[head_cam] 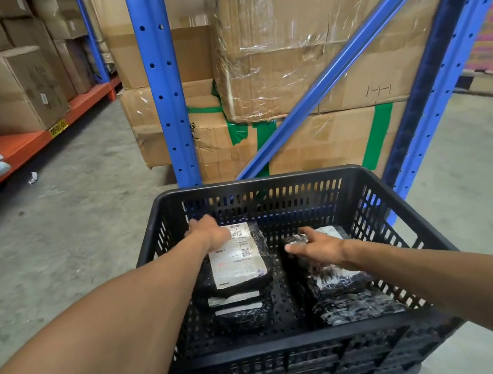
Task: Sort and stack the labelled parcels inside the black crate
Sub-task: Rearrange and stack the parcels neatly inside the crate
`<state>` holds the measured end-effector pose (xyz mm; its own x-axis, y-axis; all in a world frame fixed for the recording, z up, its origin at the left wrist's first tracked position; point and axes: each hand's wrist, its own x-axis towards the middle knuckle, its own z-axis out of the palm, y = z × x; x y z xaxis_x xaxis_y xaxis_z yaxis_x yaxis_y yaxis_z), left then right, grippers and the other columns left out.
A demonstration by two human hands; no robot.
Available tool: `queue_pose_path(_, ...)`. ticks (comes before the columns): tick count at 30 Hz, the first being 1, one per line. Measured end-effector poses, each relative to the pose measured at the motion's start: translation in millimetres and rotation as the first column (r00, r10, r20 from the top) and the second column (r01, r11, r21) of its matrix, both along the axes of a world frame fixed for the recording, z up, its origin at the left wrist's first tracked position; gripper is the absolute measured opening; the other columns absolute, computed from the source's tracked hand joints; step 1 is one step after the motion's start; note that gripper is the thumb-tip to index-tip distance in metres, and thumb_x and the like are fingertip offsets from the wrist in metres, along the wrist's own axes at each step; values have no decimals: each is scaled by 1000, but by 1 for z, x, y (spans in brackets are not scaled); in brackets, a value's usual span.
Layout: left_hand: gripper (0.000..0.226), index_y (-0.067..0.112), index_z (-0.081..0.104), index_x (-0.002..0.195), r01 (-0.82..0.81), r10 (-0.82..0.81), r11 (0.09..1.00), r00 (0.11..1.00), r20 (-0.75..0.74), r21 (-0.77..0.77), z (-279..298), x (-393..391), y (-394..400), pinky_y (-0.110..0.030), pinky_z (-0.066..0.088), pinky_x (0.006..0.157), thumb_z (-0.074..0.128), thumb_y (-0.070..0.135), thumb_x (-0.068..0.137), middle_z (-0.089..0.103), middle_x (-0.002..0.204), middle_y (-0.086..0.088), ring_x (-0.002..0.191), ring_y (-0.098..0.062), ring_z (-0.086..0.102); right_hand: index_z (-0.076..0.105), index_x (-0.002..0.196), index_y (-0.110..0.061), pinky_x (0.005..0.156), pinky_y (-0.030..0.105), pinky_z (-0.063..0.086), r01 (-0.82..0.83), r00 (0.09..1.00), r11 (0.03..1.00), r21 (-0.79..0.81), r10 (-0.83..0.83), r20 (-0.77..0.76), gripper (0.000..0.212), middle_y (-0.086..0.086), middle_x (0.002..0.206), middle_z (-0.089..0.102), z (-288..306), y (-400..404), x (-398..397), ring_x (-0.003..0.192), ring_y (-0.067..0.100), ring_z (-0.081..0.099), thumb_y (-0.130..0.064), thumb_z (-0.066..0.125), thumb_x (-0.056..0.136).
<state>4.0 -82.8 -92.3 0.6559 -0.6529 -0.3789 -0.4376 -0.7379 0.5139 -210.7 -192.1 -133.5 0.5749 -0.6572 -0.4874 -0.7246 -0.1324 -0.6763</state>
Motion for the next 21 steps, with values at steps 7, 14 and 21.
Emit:
queue_pose_path(7, 30, 17, 57, 124, 275, -288, 954, 950, -121, -118, 11, -70, -53, -36, 52, 96, 60, 21, 94, 60, 127, -12, 99, -24, 60, 29, 154, -8, 116, 43, 38, -101, 925, 940, -325, -32, -380, 79, 17, 156, 42, 13, -35, -49, 140, 35, 45, -42, 65, 93)
queue_pose_path(14, 60, 11, 22, 157, 338, -238, 928, 862, -447, 159, -22, -118, -74, -41, 49, 107, 45, 26, 103, 26, 161, -17, 134, -35, 50, 31, 154, 0, 115, 39, 38, -173, 901, 958, -228, 61, -429, 69, 17, 155, 44, 3, -36, -58, 142, 34, 45, -29, 60, 98)
queue_pose_path(21, 66, 13, 2, 160, 296, -45, 916, 746, -665, 270, -53, -129, -83, -61, 32, 114, 37, 26, 106, 10, 163, -27, 143, -51, 30, 14, 157, -3, 121, 35, 27, -94, 938, 993, -70, 65, -341, 98, 12, 163, 24, -4, -49, -61, 152, 25, 27, -33, 75, 87)
